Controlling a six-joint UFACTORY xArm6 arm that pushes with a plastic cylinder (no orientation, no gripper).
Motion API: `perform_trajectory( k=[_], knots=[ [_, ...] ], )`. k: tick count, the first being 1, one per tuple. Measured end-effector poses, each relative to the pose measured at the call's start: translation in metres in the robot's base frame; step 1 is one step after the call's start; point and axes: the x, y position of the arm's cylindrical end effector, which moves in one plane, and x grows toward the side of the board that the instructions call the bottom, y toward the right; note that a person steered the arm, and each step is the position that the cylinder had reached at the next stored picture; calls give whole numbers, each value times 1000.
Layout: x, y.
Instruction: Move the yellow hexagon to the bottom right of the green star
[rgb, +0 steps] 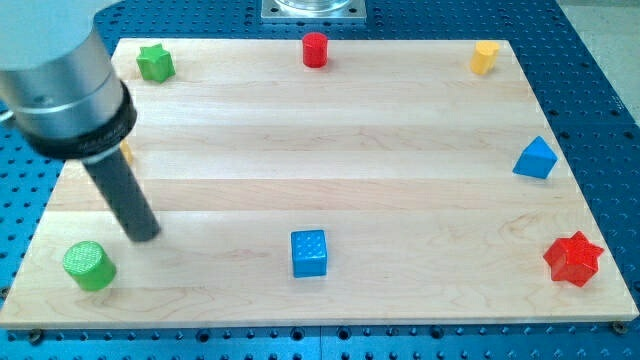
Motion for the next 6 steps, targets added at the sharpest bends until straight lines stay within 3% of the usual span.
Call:
perform_trajectory(
  k=[2, 3, 5, 6],
  knots=[
    [-13, -105],
    [-19, -117],
    [-105, -51],
    [-108, -46]
  ],
)
